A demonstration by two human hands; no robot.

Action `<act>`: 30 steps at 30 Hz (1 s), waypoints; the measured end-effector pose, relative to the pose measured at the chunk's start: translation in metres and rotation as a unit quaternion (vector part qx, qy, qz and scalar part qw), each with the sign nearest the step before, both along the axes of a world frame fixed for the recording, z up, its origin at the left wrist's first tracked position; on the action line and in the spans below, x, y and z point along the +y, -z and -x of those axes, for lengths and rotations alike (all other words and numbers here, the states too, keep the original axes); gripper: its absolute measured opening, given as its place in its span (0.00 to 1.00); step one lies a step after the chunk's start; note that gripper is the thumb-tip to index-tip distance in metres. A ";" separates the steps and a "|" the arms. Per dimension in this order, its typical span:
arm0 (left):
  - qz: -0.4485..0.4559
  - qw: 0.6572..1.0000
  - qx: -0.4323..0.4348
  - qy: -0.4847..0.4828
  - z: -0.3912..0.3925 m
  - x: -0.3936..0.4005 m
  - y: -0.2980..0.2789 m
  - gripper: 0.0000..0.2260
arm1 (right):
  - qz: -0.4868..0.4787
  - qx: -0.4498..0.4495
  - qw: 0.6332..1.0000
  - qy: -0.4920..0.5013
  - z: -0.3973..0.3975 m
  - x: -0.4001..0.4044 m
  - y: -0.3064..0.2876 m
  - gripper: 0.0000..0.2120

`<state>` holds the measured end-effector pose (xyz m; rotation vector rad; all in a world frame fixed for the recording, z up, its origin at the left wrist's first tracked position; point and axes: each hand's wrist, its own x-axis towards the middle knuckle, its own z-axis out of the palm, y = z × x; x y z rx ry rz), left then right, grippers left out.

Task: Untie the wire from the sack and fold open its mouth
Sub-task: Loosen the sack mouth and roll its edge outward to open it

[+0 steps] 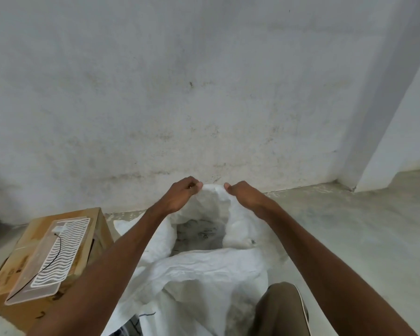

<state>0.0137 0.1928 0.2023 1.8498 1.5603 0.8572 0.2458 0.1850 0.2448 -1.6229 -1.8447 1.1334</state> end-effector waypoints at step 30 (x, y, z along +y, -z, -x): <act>-0.048 0.991 0.123 0.034 -0.055 0.002 -0.002 0.14 | -0.158 -0.247 0.953 0.077 -0.007 -0.020 0.025 0.21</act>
